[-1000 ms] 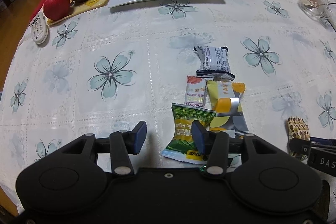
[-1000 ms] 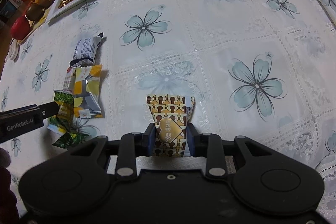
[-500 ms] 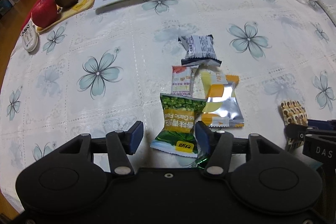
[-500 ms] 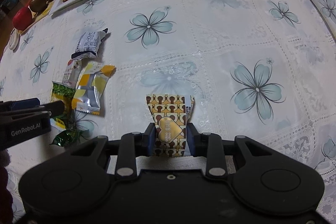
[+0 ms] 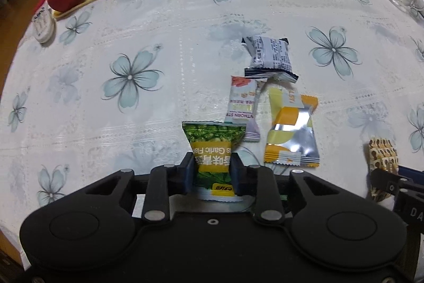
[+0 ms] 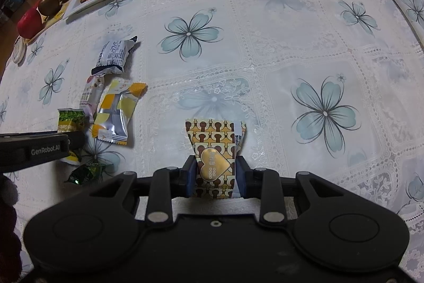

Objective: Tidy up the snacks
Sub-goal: 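Carry the green packet and brown heart-print packet over the gold tray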

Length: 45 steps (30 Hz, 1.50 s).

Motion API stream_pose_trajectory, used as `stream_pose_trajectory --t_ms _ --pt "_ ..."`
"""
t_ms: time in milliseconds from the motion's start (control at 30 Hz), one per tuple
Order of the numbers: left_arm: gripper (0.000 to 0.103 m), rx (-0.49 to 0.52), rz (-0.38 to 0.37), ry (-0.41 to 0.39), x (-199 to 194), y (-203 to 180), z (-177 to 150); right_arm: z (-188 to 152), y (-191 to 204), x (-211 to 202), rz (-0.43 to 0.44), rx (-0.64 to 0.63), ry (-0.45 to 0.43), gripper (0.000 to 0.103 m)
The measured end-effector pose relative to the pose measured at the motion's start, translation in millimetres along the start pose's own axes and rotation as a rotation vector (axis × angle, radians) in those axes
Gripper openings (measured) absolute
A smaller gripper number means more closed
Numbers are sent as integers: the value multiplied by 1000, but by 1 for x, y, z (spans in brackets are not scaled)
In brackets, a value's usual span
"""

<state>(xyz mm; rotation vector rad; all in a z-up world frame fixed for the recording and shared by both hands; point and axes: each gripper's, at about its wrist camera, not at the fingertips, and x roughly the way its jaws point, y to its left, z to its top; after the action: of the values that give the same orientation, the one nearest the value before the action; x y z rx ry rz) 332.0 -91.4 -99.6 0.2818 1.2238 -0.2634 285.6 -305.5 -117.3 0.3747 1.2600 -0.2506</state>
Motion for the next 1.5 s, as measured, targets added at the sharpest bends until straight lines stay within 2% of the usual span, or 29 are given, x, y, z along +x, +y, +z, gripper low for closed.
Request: stream_pose_trajectory --t_ms 300,500,667,933,1133,1333,1500 --pt "34 -59 -19 -26 -68 3 -29 -18 -1 -74 39 5 -96 32" --pt "34 -54 -11 -65 -117 -14 -79 -65 -7 -124 77 14 -143 32" --pt "34 -54 -2 -58 -140 -24 -128 -117 -15 -151 105 35 -154 32" --pt "34 -58 -31 -31 -152 -43 -197 -196 -29 -164 95 49 -146 32" --pt "34 -61 -34 -18 -154 -52 -225 -240 -35 -164 97 64 -134 32" --pt "34 -61 -16 -21 -155 -55 -240 -261 -41 -170 105 100 -150 32" --pt "34 -74 -3 -23 -157 -55 -243 -260 -41 -177 99 91 -174 32"
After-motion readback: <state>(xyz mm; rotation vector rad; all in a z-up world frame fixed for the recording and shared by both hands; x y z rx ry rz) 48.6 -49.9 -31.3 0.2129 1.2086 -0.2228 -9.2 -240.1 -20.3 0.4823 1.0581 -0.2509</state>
